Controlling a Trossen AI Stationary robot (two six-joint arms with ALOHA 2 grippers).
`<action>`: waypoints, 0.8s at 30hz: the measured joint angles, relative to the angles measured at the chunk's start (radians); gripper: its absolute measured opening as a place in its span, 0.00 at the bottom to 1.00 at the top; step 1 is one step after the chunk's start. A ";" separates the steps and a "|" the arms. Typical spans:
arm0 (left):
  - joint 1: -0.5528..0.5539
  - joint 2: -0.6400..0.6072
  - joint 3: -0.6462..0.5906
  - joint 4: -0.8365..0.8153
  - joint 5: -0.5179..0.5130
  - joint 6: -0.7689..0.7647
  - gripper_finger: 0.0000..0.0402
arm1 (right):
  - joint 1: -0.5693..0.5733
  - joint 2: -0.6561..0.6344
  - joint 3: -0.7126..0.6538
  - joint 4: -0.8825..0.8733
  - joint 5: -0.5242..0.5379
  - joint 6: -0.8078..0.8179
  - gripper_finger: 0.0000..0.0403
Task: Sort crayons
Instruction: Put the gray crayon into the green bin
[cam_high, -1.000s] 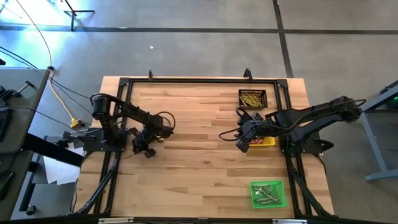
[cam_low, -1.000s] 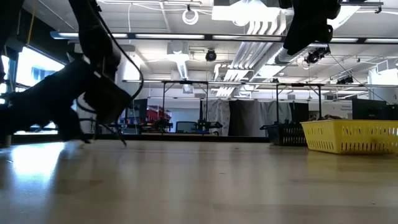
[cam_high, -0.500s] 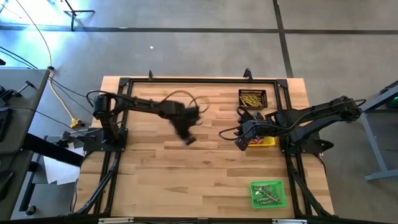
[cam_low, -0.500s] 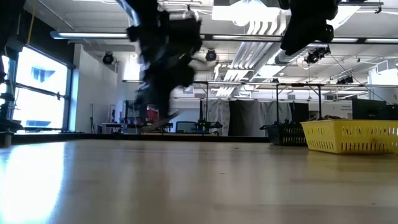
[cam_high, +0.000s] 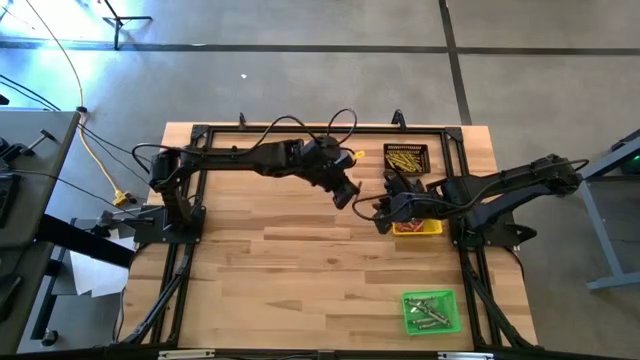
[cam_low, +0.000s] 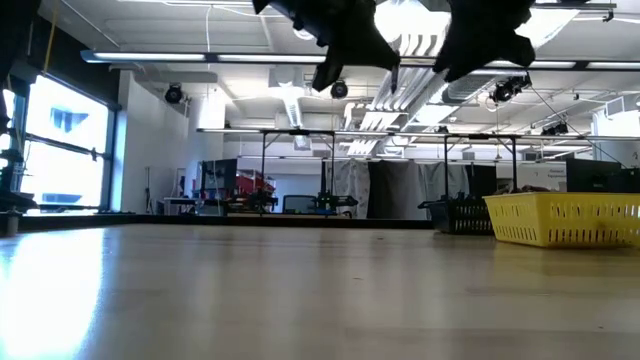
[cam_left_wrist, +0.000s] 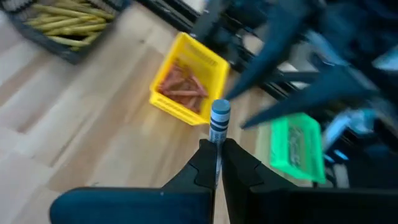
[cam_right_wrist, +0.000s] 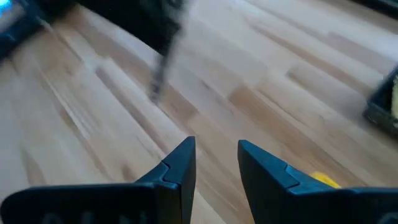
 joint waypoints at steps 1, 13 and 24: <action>0.000 0.000 0.000 -0.002 -0.022 -0.012 0.00 | 0.000 0.000 0.000 0.025 0.010 0.000 0.26; -0.002 0.000 0.000 0.001 -0.084 -0.041 0.00 | -0.003 0.000 0.000 0.204 0.019 -0.090 0.37; -0.025 0.000 0.000 0.121 -0.084 -0.052 0.01 | -0.012 0.000 0.000 0.201 0.051 -0.033 0.46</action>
